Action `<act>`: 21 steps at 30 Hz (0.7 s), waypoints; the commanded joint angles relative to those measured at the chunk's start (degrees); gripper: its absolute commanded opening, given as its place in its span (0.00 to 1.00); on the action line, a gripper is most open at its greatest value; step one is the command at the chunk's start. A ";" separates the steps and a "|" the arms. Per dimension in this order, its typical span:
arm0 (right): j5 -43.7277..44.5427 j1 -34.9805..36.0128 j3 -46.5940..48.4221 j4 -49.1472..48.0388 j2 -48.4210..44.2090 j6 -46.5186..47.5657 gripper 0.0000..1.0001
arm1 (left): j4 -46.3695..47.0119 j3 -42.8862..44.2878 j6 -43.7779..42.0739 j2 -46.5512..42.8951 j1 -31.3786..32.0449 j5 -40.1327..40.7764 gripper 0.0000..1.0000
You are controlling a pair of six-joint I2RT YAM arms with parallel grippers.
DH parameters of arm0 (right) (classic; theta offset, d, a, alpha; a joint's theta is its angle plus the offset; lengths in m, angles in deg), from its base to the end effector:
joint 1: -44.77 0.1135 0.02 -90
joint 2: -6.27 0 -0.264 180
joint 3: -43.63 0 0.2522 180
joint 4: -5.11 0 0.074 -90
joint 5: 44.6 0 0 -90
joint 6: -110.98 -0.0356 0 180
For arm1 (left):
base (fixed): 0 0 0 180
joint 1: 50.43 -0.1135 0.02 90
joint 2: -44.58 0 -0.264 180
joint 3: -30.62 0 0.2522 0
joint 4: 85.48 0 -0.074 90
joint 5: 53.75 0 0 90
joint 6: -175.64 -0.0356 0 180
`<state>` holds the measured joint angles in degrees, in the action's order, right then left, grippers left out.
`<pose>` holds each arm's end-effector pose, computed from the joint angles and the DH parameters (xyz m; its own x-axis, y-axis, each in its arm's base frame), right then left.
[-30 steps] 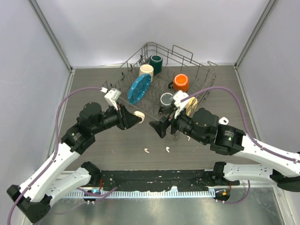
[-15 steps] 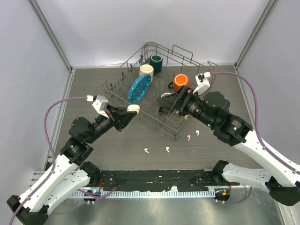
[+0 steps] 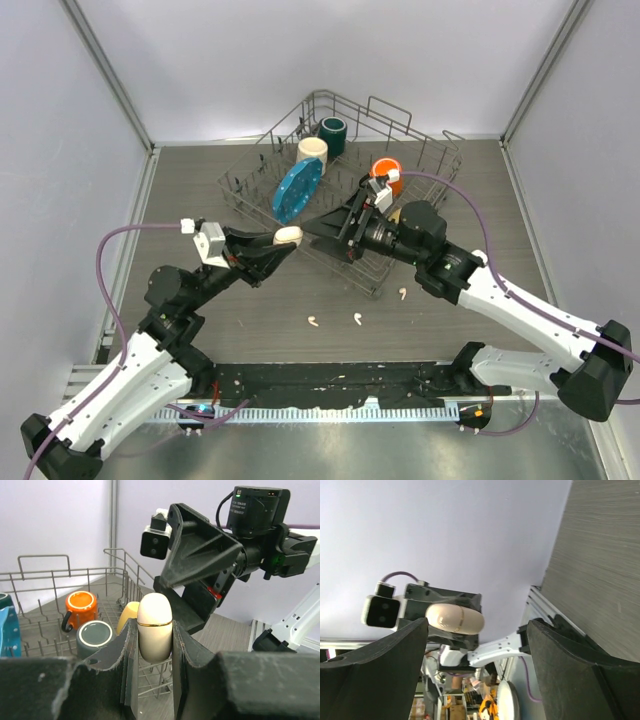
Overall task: Insert the wireless bluetooth earbuds into the charging case
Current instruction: Pick up the charging case at the center of the board.
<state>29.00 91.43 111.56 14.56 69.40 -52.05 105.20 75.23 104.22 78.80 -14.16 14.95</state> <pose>0.1710 0.1958 0.3613 -0.8683 0.4168 -0.2690 -0.2068 0.1888 0.9600 0.1131 -0.0990 0.3460 0.0120 -0.3770 -0.9261 0.8738 0.4542 -0.1735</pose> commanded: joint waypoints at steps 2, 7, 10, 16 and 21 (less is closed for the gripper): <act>-1.00 0.37 -1.61 -13.16 -0.29 -7.99 0.86 | 8.85 -1.58 -1.54 -0.12 0.12 -1.91 0.00; -2.31 0.80 -2.23 -15.37 1.90 -12.65 0.85 | 9.92 -1.85 -2.59 0.85 0.20 -0.94 0.00; -3.37 1.16 -3.02 -18.70 2.87 -14.41 0.82 | 11.06 -1.85 -3.03 1.73 0.29 -0.67 0.00; -4.60 1.69 -3.02 -22.04 4.54 -16.43 0.76 | 13.08 -1.94 -3.30 3.05 0.64 -0.94 0.00; -5.74 1.86 -3.55 -25.82 6.12 -19.25 0.62 | 13.26 -2.46 -3.38 2.96 0.91 -0.15 0.00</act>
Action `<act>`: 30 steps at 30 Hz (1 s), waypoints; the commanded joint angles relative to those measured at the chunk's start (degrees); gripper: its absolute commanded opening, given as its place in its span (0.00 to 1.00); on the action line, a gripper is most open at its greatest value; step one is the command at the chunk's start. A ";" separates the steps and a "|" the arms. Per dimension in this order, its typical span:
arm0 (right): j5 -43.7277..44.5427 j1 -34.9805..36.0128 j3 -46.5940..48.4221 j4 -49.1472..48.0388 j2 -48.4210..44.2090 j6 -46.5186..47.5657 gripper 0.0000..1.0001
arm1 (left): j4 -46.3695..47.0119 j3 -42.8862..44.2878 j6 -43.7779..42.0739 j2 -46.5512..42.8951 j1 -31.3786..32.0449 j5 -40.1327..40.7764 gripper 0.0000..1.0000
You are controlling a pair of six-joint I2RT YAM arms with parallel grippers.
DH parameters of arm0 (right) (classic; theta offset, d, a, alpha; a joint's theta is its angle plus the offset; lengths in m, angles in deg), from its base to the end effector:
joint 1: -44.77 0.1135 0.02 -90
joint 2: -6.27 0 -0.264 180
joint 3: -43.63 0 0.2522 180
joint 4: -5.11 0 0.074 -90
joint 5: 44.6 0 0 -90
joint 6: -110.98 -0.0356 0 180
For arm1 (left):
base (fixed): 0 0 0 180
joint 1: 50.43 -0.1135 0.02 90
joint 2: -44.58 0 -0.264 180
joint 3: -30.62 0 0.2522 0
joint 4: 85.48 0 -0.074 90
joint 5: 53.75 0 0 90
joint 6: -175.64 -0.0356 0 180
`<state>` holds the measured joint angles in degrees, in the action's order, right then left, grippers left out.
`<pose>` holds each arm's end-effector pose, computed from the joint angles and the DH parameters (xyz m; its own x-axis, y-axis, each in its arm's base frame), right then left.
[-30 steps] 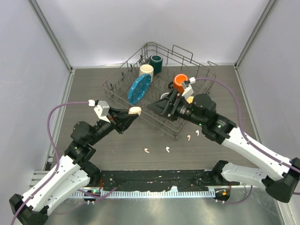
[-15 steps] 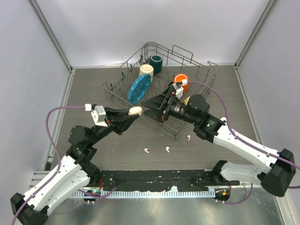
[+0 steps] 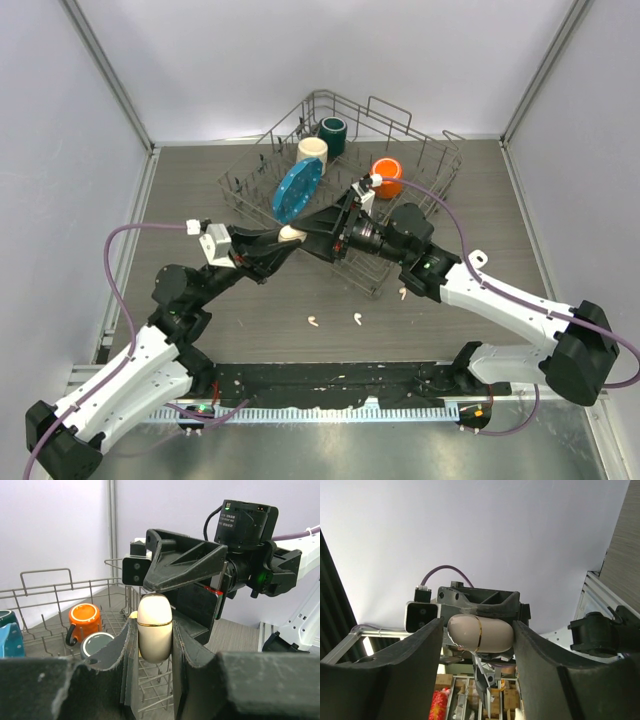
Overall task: Insert the wireless bluetooth earbuds into the charging case
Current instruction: Pick up the charging case at the center of the board.
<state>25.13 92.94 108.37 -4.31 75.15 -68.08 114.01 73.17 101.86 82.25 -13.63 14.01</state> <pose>0.1798 0.2194 0.3514 -0.9279 0.3696 -0.0482 -0.0766 -0.0625 0.9951 0.1198 -0.1065 0.3404 0.0853 -0.3867 -0.9183 0.8898 0.4443 -0.1045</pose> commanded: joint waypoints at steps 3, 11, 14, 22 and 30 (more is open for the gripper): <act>-1.96 0.53 -0.79 -7.84 0.46 -3.67 0.55 | 4.10 -0.50 -1.20 -0.67 0.38 1.06 0.00; -2.58 0.62 -0.80 -8.90 0.29 -2.88 0.30 | 1.29 -0.15 -0.06 -0.40 0.47 2.02 0.16; -2.41 0.88 0.86 -5.66 0.11 0.80 0.24 | -0.56 0.21 1.26 -0.23 0.47 2.38 0.27; -0.29 1.23 3.34 2.61 -1.12 7.76 0.21 | -4.95 1.35 3.19 0.21 0.47 1.76 0.29; 1.11 1.32 2.81 4.19 -2.43 11.09 0.48 | -6.27 1.26 3.90 -0.23 0.47 2.02 0.00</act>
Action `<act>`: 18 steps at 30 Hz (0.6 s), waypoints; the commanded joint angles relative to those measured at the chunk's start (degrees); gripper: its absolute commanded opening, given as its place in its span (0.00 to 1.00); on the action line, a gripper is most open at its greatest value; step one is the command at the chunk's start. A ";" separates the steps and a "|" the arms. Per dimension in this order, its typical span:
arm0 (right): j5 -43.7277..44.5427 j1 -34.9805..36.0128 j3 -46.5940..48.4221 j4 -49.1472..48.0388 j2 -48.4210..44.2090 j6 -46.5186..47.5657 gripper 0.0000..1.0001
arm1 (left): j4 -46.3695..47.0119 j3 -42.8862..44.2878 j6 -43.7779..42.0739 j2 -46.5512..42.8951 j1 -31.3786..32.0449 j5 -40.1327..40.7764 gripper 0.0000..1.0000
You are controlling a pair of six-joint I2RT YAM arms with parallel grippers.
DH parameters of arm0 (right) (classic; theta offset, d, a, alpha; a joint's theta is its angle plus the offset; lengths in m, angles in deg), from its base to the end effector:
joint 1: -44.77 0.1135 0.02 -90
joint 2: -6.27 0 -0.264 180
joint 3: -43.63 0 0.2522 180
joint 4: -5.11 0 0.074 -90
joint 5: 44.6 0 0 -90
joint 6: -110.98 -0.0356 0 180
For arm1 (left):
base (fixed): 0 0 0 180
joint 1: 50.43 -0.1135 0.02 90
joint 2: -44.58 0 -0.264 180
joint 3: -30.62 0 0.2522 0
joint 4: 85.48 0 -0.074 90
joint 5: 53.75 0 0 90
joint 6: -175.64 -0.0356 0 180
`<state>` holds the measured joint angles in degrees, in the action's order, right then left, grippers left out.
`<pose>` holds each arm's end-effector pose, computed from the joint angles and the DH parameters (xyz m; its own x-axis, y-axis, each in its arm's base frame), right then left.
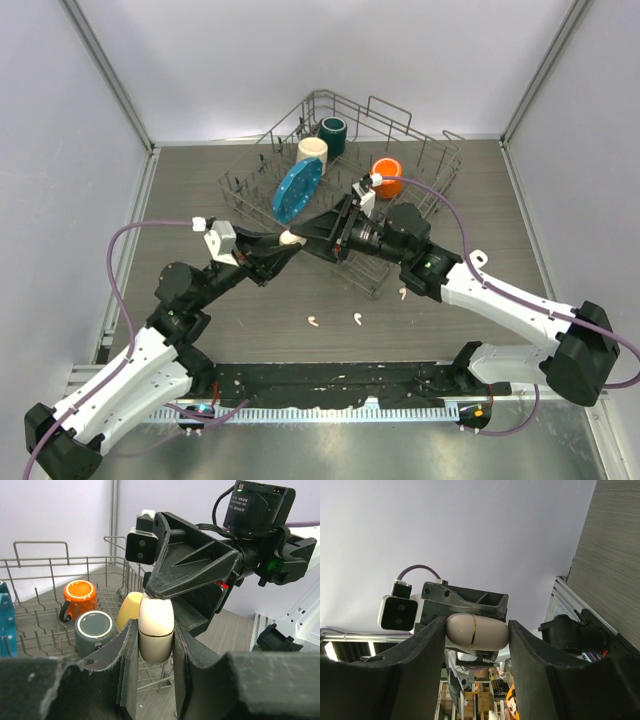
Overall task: Insert the wireless bluetooth earbuds into the charging case
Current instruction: Pick up the charging case at the center of the board.
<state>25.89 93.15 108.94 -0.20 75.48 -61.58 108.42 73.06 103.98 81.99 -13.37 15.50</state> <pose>0.1807 0.2213 0.3458 -0.9165 0.3757 -0.1376 -0.1362 0.0305 0.9902 0.1225 -0.1083 0.3308 -0.0157 -0.3568 -0.9340 0.8702 0.4551 -0.1885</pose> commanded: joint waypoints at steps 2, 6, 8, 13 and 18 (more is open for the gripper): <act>1.48 1.10 2.33 2.36 -3.55 6.27 0.64 | -0.59 1.02 2.13 -0.40 0.21 1.50 0.00; 5.70 1.01 3.29 8.24 -6.80 15.29 0.79 | -0.59 0.41 2.13 -1.81 0.21 1.68 0.00; 7.90 1.01 4.78 12.89 -8.74 19.70 0.81 | -1.20 0.32 2.22 -2.25 0.21 1.86 0.00; 8.96 1.10 9.17 25.55 -10.06 35.68 0.82 | -1.47 -0.12 2.13 -3.04 0.21 1.07 0.00; 7.91 1.71 12.96 34.89 -9.36 43.89 0.77 | -0.16 -0.04 2.48 -2.52 0.21 -0.78 0.00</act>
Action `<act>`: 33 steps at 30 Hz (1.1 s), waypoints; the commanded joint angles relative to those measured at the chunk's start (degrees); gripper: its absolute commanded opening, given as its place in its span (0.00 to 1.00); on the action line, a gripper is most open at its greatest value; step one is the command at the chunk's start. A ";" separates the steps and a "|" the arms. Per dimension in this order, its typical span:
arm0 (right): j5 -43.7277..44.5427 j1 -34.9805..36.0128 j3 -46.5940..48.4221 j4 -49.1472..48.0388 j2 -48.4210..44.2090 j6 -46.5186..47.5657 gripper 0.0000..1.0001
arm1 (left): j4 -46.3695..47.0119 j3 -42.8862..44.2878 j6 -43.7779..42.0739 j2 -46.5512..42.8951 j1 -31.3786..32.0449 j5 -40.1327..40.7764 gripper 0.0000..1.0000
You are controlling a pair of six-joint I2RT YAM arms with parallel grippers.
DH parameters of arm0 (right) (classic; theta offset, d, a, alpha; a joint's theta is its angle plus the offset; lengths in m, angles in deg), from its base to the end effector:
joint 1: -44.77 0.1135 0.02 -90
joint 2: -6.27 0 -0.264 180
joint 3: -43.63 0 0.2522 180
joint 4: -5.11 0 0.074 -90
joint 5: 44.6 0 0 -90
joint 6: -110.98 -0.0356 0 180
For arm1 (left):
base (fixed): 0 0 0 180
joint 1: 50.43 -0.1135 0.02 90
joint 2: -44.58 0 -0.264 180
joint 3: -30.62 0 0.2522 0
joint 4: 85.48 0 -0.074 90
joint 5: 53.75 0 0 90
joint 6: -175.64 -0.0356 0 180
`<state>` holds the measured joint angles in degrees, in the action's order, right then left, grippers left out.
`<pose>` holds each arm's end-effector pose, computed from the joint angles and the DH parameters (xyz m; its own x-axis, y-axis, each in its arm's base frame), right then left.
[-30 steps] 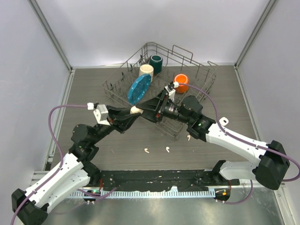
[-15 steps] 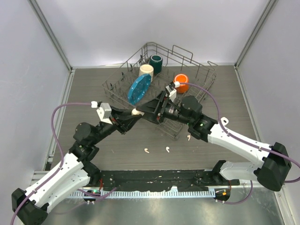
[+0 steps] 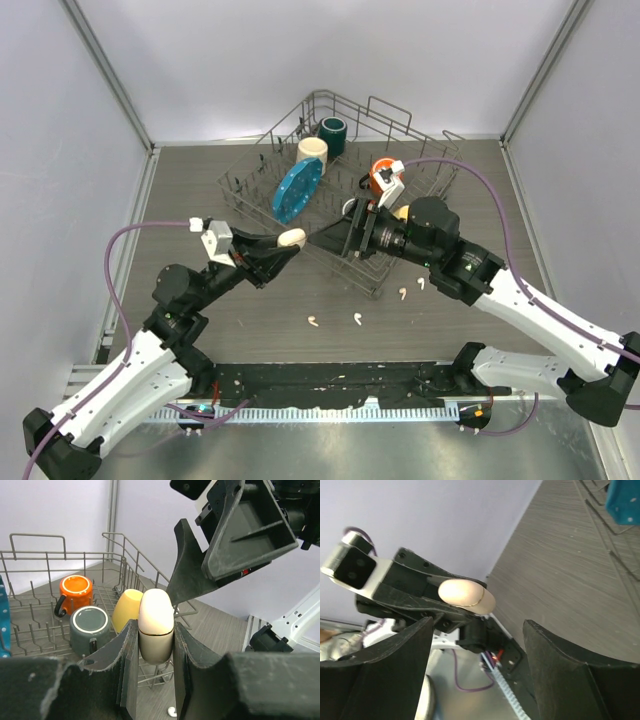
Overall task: Insert the wireless bluetooth earbuds into the charging case
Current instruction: Open the charging case.
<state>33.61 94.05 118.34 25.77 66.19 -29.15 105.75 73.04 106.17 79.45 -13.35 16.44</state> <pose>0.1509 0.1865 0.3952 -0.7140 0.3222 -0.6216 -0.5094 0.3701 0.7769 0.1165 -0.1032 0.3322 -0.0482 -0.3772 -0.9249 0.8610 0.4537 -0.2299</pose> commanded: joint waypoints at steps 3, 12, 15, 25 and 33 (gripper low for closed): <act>-0.25 1.17 4.26 9.10 0.90 12.42 0.72 | 3.65 0.25 0.91 1.16 0.19 -3.82 0.00; 0.63 1.35 3.74 6.46 2.39 11.90 0.69 | 4.01 1.74 1.26 3.53 0.19 -9.18 0.00; 1.15 1.26 2.86 5.50 2.31 11.02 0.69 | 4.10 1.74 1.00 3.89 0.19 -10.41 0.00; 4.84 1.26 1.45 4.44 2.92 8.13 0.64 | 5.77 1.22 0.30 3.18 0.19 -15.42 0.00; 4.59 0.74 0.49 0.93 3.89 2.86 0.64 | 5.50 0.95 -0.14 2.92 0.19 -16.57 0.00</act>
<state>35.05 95.56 119.47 33.00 68.86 -22.53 106.89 73.06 106.17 83.45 -13.94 6.52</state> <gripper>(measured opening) 0.639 0.310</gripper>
